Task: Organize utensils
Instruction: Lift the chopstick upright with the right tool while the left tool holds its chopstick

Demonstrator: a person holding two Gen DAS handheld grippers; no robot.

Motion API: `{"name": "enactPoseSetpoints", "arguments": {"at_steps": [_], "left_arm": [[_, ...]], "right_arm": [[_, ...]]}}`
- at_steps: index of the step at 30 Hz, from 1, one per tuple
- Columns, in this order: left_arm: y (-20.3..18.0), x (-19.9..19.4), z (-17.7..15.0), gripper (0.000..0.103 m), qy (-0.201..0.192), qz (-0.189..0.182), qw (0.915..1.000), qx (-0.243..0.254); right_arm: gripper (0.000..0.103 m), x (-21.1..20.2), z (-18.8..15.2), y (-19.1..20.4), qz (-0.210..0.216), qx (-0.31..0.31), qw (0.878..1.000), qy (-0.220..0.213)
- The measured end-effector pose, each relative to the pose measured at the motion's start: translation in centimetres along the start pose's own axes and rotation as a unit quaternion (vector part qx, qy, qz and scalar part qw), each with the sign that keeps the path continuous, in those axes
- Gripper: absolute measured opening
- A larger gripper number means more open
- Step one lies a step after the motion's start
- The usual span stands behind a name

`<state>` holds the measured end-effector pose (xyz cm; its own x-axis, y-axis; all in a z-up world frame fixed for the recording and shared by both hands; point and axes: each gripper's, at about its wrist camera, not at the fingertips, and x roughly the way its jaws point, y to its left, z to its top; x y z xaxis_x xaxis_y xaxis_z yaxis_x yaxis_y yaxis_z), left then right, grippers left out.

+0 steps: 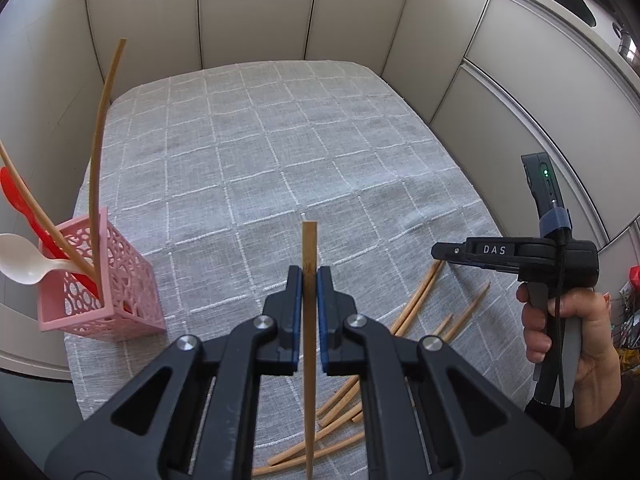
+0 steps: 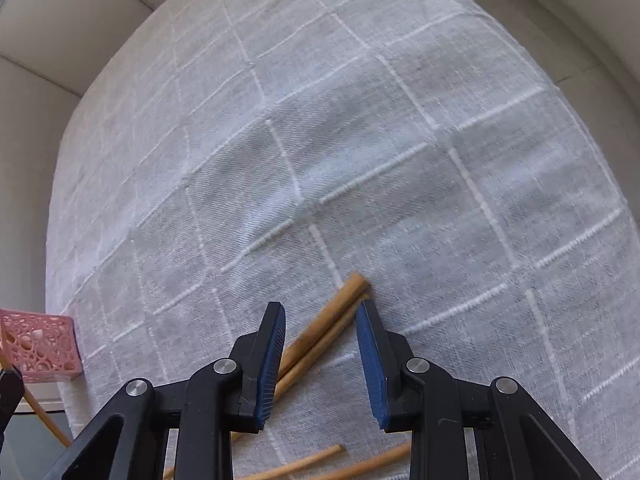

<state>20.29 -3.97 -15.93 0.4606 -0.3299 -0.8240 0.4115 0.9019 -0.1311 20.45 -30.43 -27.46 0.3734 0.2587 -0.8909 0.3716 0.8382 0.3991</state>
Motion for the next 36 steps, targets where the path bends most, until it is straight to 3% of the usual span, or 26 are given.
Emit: {"name": "enactPoseSetpoints", "arguments": {"at_steps": [8,15,24,28,33,36], "left_arm": [[0.2,0.2,0.0,0.008,0.006,-0.002,1.0000,-0.002],[0.4,0.1,0.1,0.008,0.002,0.000,1.0000,-0.008],[0.7,-0.1,0.1,0.008,0.001,-0.001,0.9999,-0.013],[0.8,-0.1,0.1,0.008,0.003,0.002,0.9999,-0.014],[0.9,0.1,0.1,0.008,0.003,0.010,0.9998,-0.019],[0.9,-0.2,0.1,0.008,-0.006,0.021,0.9995,-0.021]], "right_arm": [[0.034,1.0,1.9,0.9,-0.024,-0.008,1.000,0.007],[0.034,1.9,2.6,3.2,0.004,-0.051,0.999,0.009],[0.034,2.9,3.7,4.8,0.007,-0.066,0.997,0.028],[0.034,3.8,3.8,6.4,-0.026,-0.082,0.996,0.025],[0.021,4.8,3.1,9.4,-0.128,-0.125,0.984,0.004],[0.020,5.1,2.9,10.2,-0.146,-0.117,0.982,-0.012]]}}
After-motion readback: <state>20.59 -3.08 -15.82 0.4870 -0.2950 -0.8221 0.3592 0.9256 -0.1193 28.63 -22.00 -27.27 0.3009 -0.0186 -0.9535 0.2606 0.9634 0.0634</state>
